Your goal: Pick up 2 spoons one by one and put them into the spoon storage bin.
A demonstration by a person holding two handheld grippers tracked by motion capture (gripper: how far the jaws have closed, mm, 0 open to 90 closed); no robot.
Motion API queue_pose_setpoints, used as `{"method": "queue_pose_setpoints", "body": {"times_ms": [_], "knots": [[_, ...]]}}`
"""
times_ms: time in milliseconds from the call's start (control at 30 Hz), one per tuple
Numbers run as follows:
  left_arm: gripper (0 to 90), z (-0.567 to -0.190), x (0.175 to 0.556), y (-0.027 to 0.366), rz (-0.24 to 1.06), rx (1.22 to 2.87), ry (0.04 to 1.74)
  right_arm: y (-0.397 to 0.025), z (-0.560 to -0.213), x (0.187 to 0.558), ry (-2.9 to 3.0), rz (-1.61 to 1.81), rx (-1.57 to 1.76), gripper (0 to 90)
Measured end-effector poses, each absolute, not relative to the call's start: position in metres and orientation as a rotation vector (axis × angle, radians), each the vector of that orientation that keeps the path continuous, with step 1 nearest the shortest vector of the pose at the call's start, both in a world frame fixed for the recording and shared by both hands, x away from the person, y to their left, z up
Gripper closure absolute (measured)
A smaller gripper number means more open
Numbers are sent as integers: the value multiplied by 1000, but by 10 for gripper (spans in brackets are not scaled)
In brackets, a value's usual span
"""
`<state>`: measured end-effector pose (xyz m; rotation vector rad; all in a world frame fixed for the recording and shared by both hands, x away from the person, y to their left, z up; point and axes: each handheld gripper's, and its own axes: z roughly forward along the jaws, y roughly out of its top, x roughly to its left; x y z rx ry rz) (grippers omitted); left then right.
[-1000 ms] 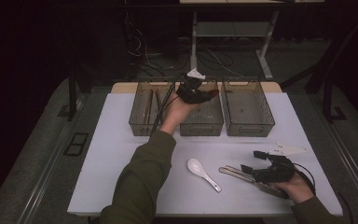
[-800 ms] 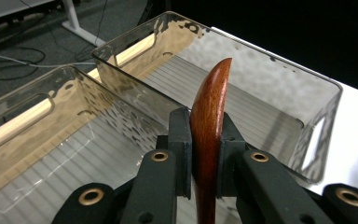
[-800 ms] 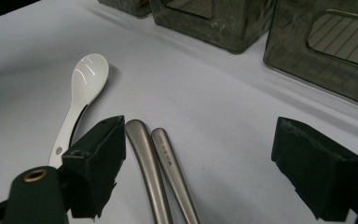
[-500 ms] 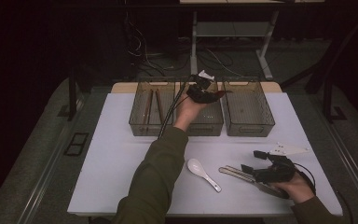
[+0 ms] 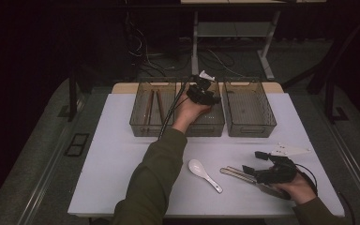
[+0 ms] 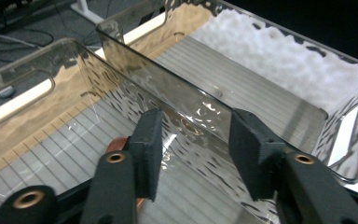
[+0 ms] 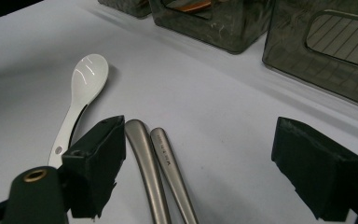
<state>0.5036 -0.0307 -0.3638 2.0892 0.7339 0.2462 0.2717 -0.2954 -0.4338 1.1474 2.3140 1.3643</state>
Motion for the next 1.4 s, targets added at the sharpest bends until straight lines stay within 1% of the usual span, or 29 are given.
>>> {"method": "queue_pose_setpoints", "body": {"times_ms": [167, 467, 667, 767, 933, 1000, 1167, 1400], "knots": [[469, -358, 496, -21, 249, 2101, 685, -296, -434, 272, 2304, 1374, 1143, 173], [353, -353, 474, -2, 226, 2085, 656, -296, -434, 272, 2313, 1373, 1148, 173], [296, -351, 455, 12, 191, 2067, 638, -295, -433, 272, 2320, 1377, 1152, 173], [273, -352, 443, 19, 204, 2077, 614, -295, -431, 272, 2330, 1376, 1150, 173], [240, -357, 422, 32, 197, 2079, 594, -295, -426, 272, 2339, 1387, 1157, 171], [228, -360, 413, 38, 198, 2080, 588, -295, -424, 271, 2346, 1384, 1161, 144], [197, -370, 391, 55, 194, 2086, 586, -295, -422, 271, 2354, 1381, 1159, 122], [144, -387, 362, 82, 217, 2087, 605, -292, -424, 271, 2378, 1338, 1179, 122]]}}
